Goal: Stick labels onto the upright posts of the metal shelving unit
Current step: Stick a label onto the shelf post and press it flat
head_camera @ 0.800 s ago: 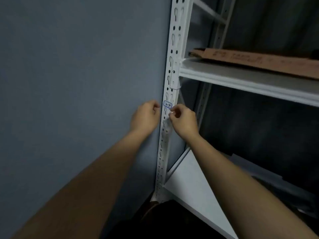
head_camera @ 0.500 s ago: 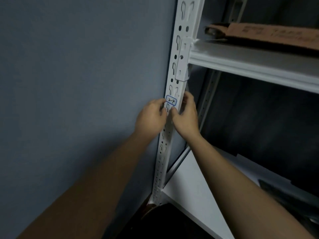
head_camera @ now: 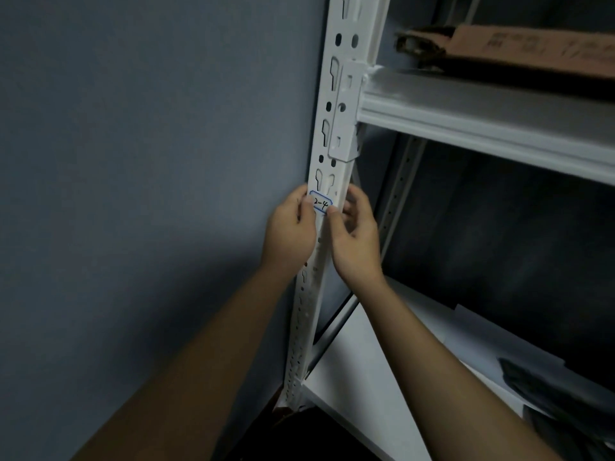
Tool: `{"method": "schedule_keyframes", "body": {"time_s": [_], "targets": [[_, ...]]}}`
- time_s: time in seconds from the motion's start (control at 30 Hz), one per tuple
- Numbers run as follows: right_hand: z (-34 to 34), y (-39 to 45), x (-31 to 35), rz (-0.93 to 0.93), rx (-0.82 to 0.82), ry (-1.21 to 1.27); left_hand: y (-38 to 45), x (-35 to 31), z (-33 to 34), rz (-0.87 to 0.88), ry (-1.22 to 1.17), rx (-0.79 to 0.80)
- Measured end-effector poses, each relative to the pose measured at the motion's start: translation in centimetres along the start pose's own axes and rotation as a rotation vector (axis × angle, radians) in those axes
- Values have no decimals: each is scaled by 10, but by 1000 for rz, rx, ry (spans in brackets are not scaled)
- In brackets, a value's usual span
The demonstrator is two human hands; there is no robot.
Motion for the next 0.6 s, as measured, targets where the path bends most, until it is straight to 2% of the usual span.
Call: {"method": "schedule_keyframes", "body": {"time_s": [0.13,0.37,0.6], "targets": [[-1,0,2,-4,38,-32,8,4,6,-127,-169,80],[0,2,-1,27,11,-20,16,6,12,-375,-473,222],[2,0,-7,21,-7,-27,18,12,11,-336,-494,297]]}}
Point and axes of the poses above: each hand's wrist, its own y-axis towards the middle knuckle, its own z-axis out of the palm, x = y × z, the point moved 1 cm from there along y, towards the middle knuckle, and after that the axes turned 6 degrees about y, right-handed, at the moved point
